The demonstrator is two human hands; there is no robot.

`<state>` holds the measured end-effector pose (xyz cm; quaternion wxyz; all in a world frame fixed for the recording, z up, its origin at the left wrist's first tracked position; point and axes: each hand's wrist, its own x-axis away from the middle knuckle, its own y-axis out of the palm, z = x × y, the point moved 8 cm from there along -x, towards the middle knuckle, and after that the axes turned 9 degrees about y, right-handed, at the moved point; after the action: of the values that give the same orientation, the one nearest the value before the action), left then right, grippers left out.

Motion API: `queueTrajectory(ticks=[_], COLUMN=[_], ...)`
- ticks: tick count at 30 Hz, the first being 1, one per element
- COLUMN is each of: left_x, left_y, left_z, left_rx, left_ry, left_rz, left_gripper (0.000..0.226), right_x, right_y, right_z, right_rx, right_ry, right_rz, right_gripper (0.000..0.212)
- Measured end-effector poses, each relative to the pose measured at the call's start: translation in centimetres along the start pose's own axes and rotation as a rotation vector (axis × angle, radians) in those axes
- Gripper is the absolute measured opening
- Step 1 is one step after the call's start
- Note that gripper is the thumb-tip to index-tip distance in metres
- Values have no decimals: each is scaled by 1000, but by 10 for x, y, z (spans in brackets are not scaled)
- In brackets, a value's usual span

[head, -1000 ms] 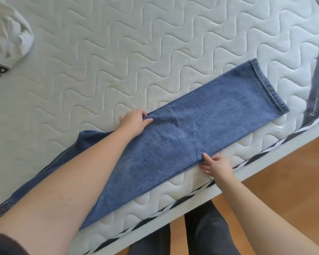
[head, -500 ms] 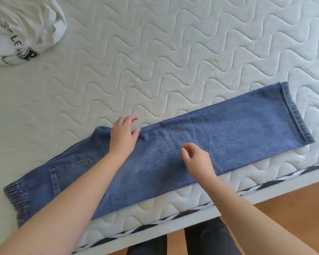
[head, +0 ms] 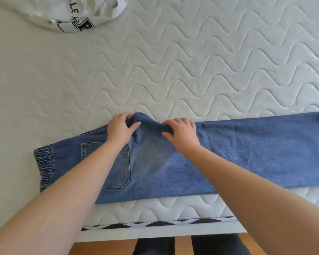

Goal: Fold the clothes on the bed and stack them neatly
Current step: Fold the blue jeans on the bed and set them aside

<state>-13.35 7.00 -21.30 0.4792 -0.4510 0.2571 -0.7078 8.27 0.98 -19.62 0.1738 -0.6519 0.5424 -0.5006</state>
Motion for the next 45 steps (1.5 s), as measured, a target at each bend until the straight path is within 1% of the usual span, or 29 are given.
queueTrajectory(ticks=[2,4,6,8,10,11,13,14,16,17,19,21,23,25,28,30,32,33,34,35,36,37,39,41,42,44,45], left_x=[-11,-19,-24,-26,-27,-28,-29,-30,-30,-29,-25,-15,-1,15,38,54,67,74,81,88,95,102,109,109,107,98,89], left_y=[-1,-1,-5,-10,-10,-9,-6,-8,-13,-15,-16,-26,-39,-46,-41,-31,-19,-10,1,11,19,26,32,29,23,4,-7], left_z=[-1,-3,-5,-5,-8,-11,-18,-21,-28,-31,-28,-19,-11,-7,-6,-8,-19,-27,-36,-47,-56,-63,-70,-66,-60,-46,-40], left_rx=[-4,33,85,107,115,113,46,-51,-260,-283,-177,-99,-94,-95,-116,-178,-205,-224,-278,-355,-432,-486,-528,-482,-436,-357,-336], left_ry=[9,-5,-4,16,18,6,-13,-9,15,37,128,262,395,503,586,635,637,615,583,558,543,532,505,471,470,516,540], left_rz=[-23,-42,-15,14,-4,-42,-151,-204,-264,-268,-231,-115,44,122,79,62,50,22,-19,-58,-85,-104,-104,-66,-26,124,191], left_gripper=[43,30,21,21,24,29,41,46,44,40,29,20,17,17,18,19,24,32,46,59,65,68,69,64,59,45,41], right_x=[-11,-22,-31,-36,-39,-41,-44,-45,-47,-49,-53,-55,-50,-37,-5,18,37,45,51,56,61,64,66,65,65,66,65], right_y=[2,4,6,5,5,5,12,17,25,28,32,36,35,29,14,17,33,44,58,72,84,94,102,96,89,71,61], right_z=[-2,3,10,13,11,6,-10,-20,-34,-39,-50,-63,-74,-81,-88,-88,-79,-71,-62,-54,-47,-41,-36,-41,-47,-57,-62], right_rx=[-25,-86,-85,27,105,99,49,34,7,-11,-37,-16,18,4,-57,10,117,177,244,309,365,398,400,343,301,215,170], right_ry=[75,191,289,340,353,328,197,131,74,77,83,41,-20,-96,-307,-473,-547,-531,-490,-443,-401,-371,-331,-302,-295,-290,-284], right_rz=[9,0,-18,1,27,28,-23,-67,-128,-140,-162,-171,-113,-3,190,270,294,280,242,185,117,55,13,51,94,252,336], right_gripper=[26,21,19,25,33,36,40,43,49,52,55,49,34,28,30,37,44,48,51,54,58,60,60,56,50,29,23])
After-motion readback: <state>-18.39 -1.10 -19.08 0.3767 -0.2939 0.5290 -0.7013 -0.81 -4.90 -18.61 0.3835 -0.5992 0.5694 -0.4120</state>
